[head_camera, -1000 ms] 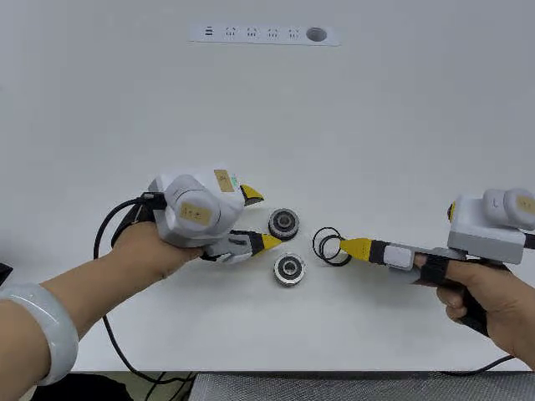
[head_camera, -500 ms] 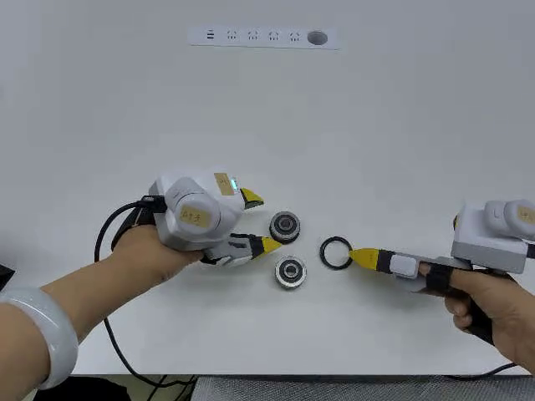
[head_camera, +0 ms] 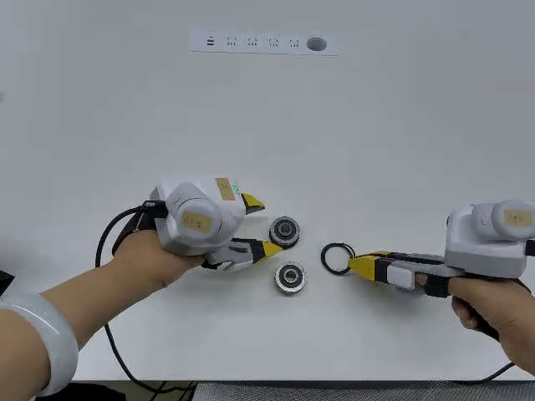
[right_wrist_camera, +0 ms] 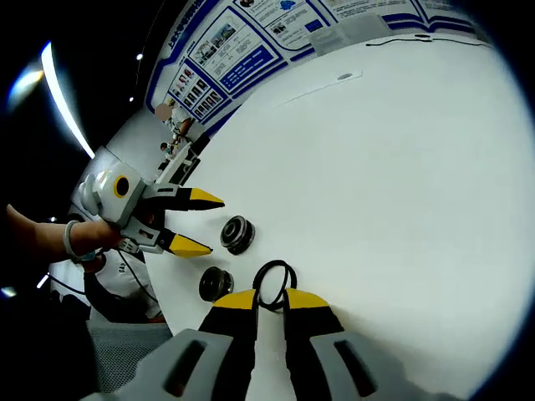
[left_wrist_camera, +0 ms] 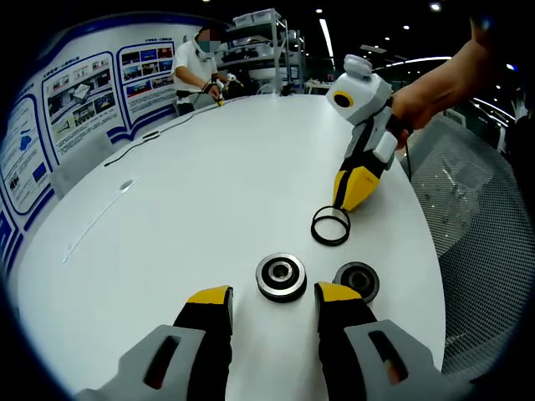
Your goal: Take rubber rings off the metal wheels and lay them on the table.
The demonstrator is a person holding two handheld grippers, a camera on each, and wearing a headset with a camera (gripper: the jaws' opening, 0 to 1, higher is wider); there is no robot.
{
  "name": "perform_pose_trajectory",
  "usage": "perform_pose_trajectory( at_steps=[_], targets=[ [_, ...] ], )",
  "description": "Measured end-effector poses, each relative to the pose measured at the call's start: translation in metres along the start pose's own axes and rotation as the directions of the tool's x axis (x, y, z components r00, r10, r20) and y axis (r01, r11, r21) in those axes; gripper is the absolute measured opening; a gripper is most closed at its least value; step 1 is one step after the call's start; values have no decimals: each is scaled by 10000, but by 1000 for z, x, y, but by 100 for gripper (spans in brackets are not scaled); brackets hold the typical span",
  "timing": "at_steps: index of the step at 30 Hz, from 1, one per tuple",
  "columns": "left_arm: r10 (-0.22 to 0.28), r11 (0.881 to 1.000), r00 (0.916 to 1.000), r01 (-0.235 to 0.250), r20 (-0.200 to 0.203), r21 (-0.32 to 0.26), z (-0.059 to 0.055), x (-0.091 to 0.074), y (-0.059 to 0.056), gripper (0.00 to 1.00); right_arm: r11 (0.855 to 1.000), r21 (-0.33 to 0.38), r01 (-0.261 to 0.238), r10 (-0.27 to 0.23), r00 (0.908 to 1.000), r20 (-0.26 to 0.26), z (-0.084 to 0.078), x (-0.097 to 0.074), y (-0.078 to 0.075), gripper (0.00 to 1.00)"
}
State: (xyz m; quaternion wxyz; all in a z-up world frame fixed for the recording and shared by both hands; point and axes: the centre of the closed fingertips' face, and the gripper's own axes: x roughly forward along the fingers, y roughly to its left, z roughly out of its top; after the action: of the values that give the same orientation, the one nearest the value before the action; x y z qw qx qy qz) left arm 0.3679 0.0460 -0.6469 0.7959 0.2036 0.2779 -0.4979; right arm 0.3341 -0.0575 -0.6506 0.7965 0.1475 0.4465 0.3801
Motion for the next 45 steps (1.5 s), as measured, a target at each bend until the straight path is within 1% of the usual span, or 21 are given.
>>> perform_pose_trajectory(
  at_steps=[2,4,5,6,7,9,11,13,14,15,17,19,22,25,29,32,34,35,37,40,45],
  targets=[
    [6,10000,10000,-6,4,4,0,0,0,40,9997,-241,76,-80,9998,-171,0,0,-1,13],
    [2,10000,10000,-2,19,-2,1,0,0,40,9964,-835,141,-182,9987,-478,-3,1,-3,16],
    [2,10000,10000,-2,7,11,1,0,0,40,9927,-1200,146,-235,9971,-727,-6,1,-4,17],
    [-1,10000,10000,1,9,11,1,0,0,40,9900,-1398,163,-265,9971,-712,-5,1,-4,18],
    [1,10000,10000,-1,12,1,1,0,-1,40,9900,-1399,182,-277,9974,-665,-4,2,-2,19],
    [-7,10000,10000,7,-1,7,1,0,-1,39,9868,-1619,30,-168,9963,-842,-5,3,1,19],
    [0,10000,10000,0,12,3,1,0,-1,39,9861,-1660,-27,-121,9960,-882,-6,4,1,19],
    [3,10000,10000,-3,-1,4,1,0,-1,39,9820,-1866,-293,79,9934,-1144,-9,5,5,18],
    [10,10000,10000,-10,-11,9,1,0,-1,39,9783,-2056,-239,-14,9925,-1222,-10,6,4,19],
    [14,10000,10000,-14,13,-8,2,-1,-1,39,9692,-2464,-8,-349,9895,-1403,-13,5,0,19],
    [31,10000,10000,-31,-2,7,1,-1,0,39,9536,-3009,74,-578,9856,-1589,-15,5,-1,20],
    [18,10000,10000,-18,1,-13,1,-1,0,39,9475,-3197,19,-600,9833,-1721,-16,5,0,22],
    [14,10000,10000,-14,-2,-4,1,-1,0,39,9303,-3668,37,-737,9814,-1770,-15,5,-2,23],
    [0,10000,10000,0,22,-1,1,0,0,39,9353,-3539,14,-654,9835,-1688,-13,6,0,23],
    [-9,10000,10000,9,51,19,3,0,0,38,9372,-3486,52,-623,9863,-1528,-8,7,0,23],
    [-64,10000,10000,64,58,63,4,1,-2,37,9474,-3198,111,-516,9916,-1184,0,9,2,23],
    [-87,9999,10000,87,14,81,3,1,-3,35,9574,-2885,144,-412,9954,-869,8,12,1,22],
    [-96,9999,9999,95,34,89,3,2,-3,35,9645,-2640,96,-292,9971,-704,12,13,2,22],
    [-83,9999,10000,83,23,88,4,2,-3,34,9725,-2327,42,-145,9990,-425,17,15,5,22],
    [-95,9999,10000,94,16,99,5,3,-4,34,9819,-1890,-78,56,9999,-124,25,17,7,21],
    [-110,9998,9999,109,26,153,8,6,-5,32,9889,-1481,-152,178,9997,163,33,21,8,20]
  ],
)
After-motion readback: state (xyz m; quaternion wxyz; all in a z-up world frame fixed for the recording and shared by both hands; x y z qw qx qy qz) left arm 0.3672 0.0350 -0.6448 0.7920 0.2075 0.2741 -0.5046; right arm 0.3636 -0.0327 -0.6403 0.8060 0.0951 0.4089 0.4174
